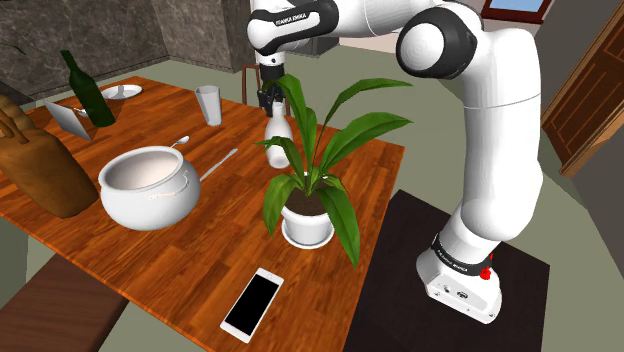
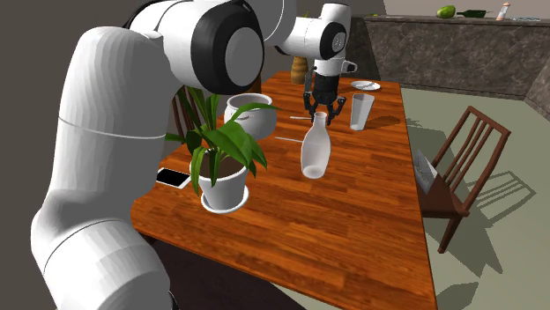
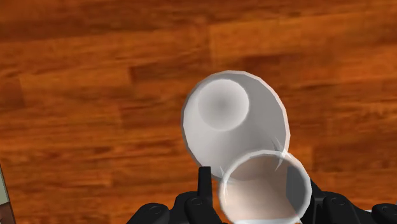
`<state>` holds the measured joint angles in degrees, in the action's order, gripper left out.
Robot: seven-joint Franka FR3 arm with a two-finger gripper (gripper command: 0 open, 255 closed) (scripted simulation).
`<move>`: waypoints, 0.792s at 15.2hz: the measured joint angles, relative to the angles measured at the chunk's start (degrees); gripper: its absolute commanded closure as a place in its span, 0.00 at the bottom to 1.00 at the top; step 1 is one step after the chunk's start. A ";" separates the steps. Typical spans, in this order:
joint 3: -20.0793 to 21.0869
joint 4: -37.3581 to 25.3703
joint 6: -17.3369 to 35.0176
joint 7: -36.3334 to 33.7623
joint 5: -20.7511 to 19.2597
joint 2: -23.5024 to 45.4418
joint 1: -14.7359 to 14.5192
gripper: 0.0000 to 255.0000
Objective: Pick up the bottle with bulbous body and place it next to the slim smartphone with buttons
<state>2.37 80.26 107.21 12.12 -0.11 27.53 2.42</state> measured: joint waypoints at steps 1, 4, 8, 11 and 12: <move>0.00 0.00 0.01 0.00 0.00 0.00 0.00 1.00; -0.01 -1.42 -1.55 0.06 0.01 -0.14 0.04 1.00; -0.01 -4.44 -4.56 0.06 0.01 -0.15 0.04 1.00; 0.03 -6.26 -6.62 -0.07 0.01 -0.38 -0.06 1.00; 0.01 -7.22 -7.53 0.01 0.01 -0.34 -0.01 1.00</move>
<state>2.38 73.04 99.68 12.13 -0.10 27.20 2.41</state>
